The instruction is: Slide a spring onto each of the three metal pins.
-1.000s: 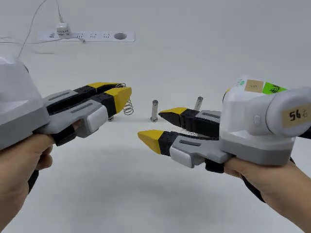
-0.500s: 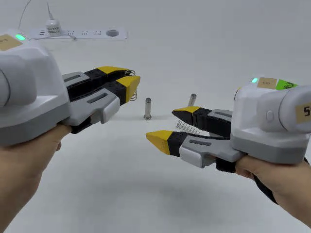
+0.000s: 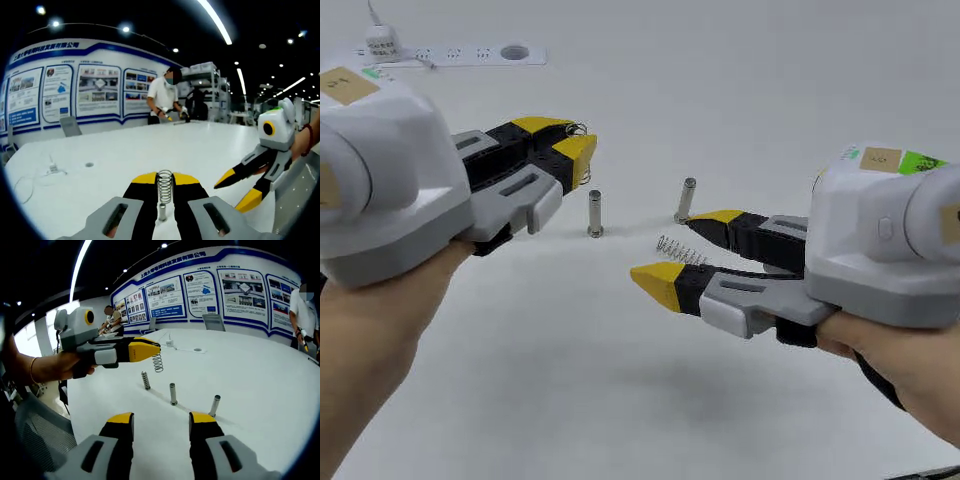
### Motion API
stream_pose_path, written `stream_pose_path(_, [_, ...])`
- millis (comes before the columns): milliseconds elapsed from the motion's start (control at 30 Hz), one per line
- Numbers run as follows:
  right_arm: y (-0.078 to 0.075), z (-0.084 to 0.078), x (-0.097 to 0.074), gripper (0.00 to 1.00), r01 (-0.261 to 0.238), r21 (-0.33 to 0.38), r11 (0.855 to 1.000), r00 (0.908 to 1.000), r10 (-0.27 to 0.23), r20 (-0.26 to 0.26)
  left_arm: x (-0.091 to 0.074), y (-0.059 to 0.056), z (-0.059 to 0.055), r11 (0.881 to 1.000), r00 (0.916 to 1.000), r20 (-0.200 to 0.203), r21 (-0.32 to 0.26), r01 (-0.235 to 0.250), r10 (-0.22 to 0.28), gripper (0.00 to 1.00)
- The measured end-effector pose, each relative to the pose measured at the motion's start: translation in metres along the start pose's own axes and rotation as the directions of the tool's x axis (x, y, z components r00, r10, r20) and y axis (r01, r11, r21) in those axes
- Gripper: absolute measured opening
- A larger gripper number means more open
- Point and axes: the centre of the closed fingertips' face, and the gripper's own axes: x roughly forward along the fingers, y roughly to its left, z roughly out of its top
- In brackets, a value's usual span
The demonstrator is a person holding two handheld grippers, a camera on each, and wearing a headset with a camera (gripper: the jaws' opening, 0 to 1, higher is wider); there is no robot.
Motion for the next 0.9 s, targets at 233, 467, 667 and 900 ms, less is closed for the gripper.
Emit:
stream_pose_path(233, [-0.009,-0.006,-0.003,0.45,0.023,0.012,1.0,0.9995,-0.023,-0.021,0.01,0.0,-0.009,1.0,1.0,-0.01,-0.009,0.001,-0.001,0.1])
stream_pose_path(467, [-0.012,-0.007,-0.003,0.45,0.031,0.027,0.999,0.9993,-0.03,-0.022,0.017,0.003,-0.021,1.0,0.9994,-0.033,-0.013,-0.004,0.004,0.1])
stream_pose_path(667, [-0.014,-0.01,-0.001,0.45,0.038,0.031,0.999,0.9987,-0.037,-0.035,0.023,0.004,-0.028,1.0,0.9985,-0.055,-0.009,0.007,-0.007,0.1])
stream_pose_path(900, [-0.016,-0.01,0.001,0.45,0.042,0.039,0.998,0.9985,-0.04,-0.036,0.025,0.001,-0.038,1.0,0.997,-0.076,-0.01,0.015,-0.016,0.1])
